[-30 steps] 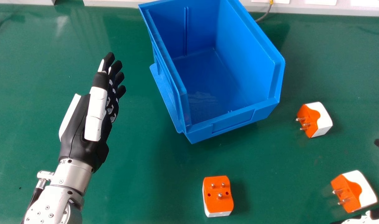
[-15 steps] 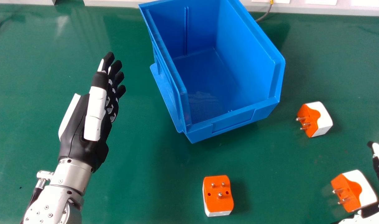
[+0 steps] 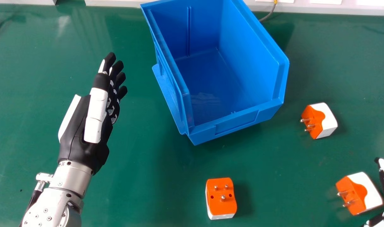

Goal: Pick all objects and put in blue box

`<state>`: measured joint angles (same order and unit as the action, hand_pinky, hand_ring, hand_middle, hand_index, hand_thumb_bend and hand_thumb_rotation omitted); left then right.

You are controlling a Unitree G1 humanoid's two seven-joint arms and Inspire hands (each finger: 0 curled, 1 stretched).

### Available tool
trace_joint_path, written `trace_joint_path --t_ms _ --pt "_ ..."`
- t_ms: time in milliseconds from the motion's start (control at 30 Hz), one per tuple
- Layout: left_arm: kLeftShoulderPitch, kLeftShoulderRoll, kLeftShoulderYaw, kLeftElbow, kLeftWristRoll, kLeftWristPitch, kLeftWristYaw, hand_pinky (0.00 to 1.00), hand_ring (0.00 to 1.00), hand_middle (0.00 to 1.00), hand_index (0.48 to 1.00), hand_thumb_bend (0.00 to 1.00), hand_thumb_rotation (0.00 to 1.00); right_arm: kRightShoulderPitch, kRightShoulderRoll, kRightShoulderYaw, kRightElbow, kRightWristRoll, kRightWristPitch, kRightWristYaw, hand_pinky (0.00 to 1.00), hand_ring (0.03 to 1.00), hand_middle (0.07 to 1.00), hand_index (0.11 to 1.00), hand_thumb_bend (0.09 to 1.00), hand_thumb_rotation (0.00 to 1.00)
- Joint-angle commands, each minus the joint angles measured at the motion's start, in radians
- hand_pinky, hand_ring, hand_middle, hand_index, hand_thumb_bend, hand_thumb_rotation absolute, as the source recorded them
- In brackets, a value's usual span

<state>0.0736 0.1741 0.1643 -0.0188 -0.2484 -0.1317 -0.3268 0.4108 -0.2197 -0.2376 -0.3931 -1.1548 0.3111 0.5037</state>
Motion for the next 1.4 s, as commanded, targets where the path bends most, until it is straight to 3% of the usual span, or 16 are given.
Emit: trace_joint_path --t_ms 0,167,367,533,667,833,933,1133,1200,1367 --pt "-0.005 -0.001 0.007 -0.012 -0.013 -0.023 -0.006 1.0 1.0 1.0 1.0 0.84 0.97 -0.011 -0.035 -0.002 0.016 0.023 0.014 -0.036 0.78 0.921 0.984 0.966 0.941 0.12" --pt "-0.005 0.0 0.01 -0.012 -0.011 -0.026 -0.004 1.0 1.0 1.0 1.0 0.85 0.97 -0.019 -0.071 0.003 0.064 0.093 0.023 -0.077 0.78 0.928 0.987 0.965 0.936 0.11" --pt "-0.003 0.002 0.013 -0.019 -0.022 -0.018 -0.008 1.0 1.0 1.0 1.0 0.84 0.96 -0.027 -0.107 0.021 0.101 0.151 0.031 -0.12 0.79 0.934 0.992 0.962 0.925 0.09" --pt "0.001 0.003 0.012 -0.026 -0.016 -0.022 -0.005 1.0 1.0 1.0 1.0 0.85 0.95 -0.053 -0.141 0.036 0.158 0.193 0.048 -0.154 0.78 0.917 0.995 0.957 0.917 0.08" --pt "0.004 0.006 0.014 -0.03 -0.024 -0.02 -0.013 1.0 1.0 1.0 0.999 0.85 0.95 -0.073 -0.175 0.053 0.189 0.223 0.061 -0.162 0.78 0.916 0.996 0.956 0.913 0.07" --pt "0.002 0.007 0.013 -0.026 -0.018 -0.025 -0.01 1.0 1.0 1.0 0.999 0.85 0.94 -0.108 -0.216 0.088 0.215 0.231 0.08 -0.162 0.79 0.929 0.998 0.956 0.912 0.07" --pt "0.001 0.005 0.015 -0.023 -0.024 -0.026 -0.013 1.0 1.0 1.0 1.0 0.86 0.94 -0.144 -0.249 0.12 0.248 0.225 0.09 -0.156 0.81 0.943 0.999 0.958 0.919 0.09" --pt "0.002 0.007 0.013 -0.026 -0.021 -0.018 -0.009 1.0 1.0 1.0 1.0 0.86 0.94 -0.198 -0.314 0.177 0.301 0.237 0.102 -0.136 0.84 0.959 0.999 0.963 0.929 0.1" --pt "0.002 0.006 0.014 -0.028 -0.029 -0.013 -0.012 1.0 1.0 1.0 1.0 0.85 0.94 -0.212 -0.332 0.19 0.318 0.25 0.098 -0.136 0.85 0.968 1.0 0.966 0.934 0.1" --pt "-0.003 0.005 0.011 -0.022 -0.022 -0.021 -0.009 1.0 1.0 1.0 1.0 0.85 0.94 -0.239 -0.361 0.206 0.358 0.293 0.076 -0.148 0.89 0.98 1.0 0.971 0.942 0.1"
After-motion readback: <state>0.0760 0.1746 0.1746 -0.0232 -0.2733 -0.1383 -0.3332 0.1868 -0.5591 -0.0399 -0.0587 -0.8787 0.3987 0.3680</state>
